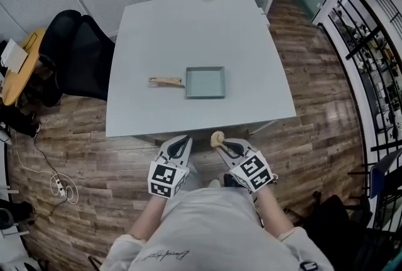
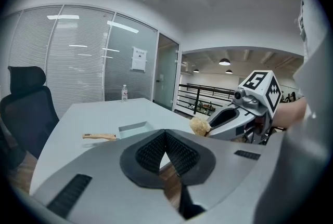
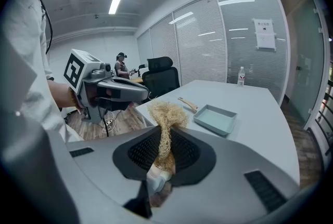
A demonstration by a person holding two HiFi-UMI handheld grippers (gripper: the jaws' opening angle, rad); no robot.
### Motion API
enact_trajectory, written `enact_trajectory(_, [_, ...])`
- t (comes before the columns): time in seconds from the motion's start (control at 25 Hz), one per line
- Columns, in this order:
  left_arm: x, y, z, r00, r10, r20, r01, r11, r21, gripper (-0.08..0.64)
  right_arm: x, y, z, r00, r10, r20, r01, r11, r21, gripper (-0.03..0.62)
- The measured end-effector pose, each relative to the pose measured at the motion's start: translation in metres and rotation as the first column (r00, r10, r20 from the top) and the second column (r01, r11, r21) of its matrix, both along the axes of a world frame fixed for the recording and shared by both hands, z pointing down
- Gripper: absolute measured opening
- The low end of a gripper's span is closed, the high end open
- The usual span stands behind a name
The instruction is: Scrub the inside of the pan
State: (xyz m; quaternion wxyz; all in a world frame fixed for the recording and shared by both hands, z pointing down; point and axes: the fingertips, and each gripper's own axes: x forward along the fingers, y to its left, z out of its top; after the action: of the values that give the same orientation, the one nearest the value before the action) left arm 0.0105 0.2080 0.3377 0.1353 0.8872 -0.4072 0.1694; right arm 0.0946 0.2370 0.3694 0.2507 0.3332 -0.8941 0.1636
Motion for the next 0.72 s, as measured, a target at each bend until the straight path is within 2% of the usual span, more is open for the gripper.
enact_trajectory(0.44, [-0.018, -0.132, -0.010, 0.995, 0.103, -0.011, -0.102, 0.994, 0.045, 0.011, -0.018, -0.118, -0.005, 0.995, 0.098, -0.024, -0.098, 0.995, 0.026, 0.067])
enact_trajectory(0.72, [-0.029, -0.177, -0.006, 0.986, 0.166, 0.002, -0.166, 0.985, 0.037, 0.011, -0.030, -0.165, -0.002, 0.989, 0.144, -0.032, -0.144, 0.990, 0.008, 0.067])
